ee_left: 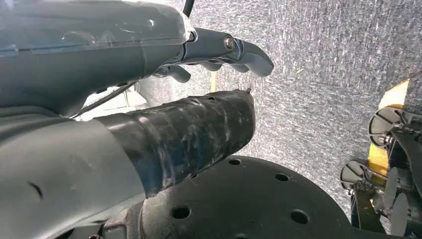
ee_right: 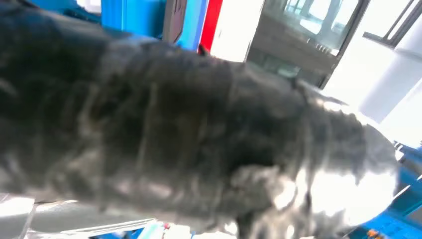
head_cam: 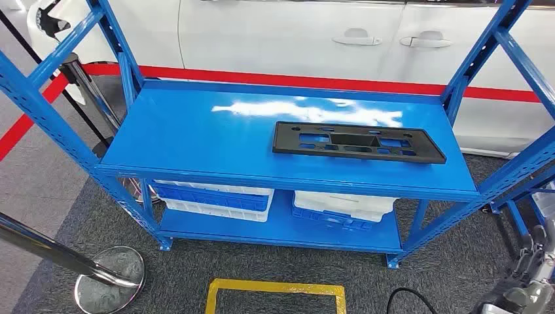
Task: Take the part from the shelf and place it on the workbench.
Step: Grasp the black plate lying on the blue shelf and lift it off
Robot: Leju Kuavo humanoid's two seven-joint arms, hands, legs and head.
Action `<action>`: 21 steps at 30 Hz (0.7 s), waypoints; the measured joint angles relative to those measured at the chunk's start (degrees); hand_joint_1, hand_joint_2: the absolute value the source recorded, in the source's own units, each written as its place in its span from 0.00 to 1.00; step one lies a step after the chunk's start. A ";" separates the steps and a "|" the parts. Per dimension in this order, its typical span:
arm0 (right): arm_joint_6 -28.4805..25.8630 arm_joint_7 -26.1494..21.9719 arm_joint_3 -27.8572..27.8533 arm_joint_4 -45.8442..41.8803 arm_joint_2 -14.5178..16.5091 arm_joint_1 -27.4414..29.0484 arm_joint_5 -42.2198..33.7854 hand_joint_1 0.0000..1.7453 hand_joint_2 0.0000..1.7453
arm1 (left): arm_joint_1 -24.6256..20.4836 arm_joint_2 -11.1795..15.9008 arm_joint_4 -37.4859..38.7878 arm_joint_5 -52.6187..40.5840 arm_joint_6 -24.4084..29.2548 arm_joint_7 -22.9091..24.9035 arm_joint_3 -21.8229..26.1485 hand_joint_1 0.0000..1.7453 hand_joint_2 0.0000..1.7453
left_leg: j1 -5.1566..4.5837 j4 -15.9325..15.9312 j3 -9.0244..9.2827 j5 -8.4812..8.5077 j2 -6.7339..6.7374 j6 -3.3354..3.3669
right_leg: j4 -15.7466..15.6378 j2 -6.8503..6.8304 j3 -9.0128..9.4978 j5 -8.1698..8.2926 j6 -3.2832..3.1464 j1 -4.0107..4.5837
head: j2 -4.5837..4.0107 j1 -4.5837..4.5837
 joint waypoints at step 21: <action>7.50 8.07 19.10 19.10 -6.91 -17.23 4.42 0.00 0.75 | 0.24 0.23 0.07 -5.70 -4.43 11.62 -3.07 0.00 0.00 | 0.00 0.00 -0.08 0.14 -0.03 0.13 | 0.01 -0.03 -0.08 0.11 0.09 0.00 | 0.00 0.00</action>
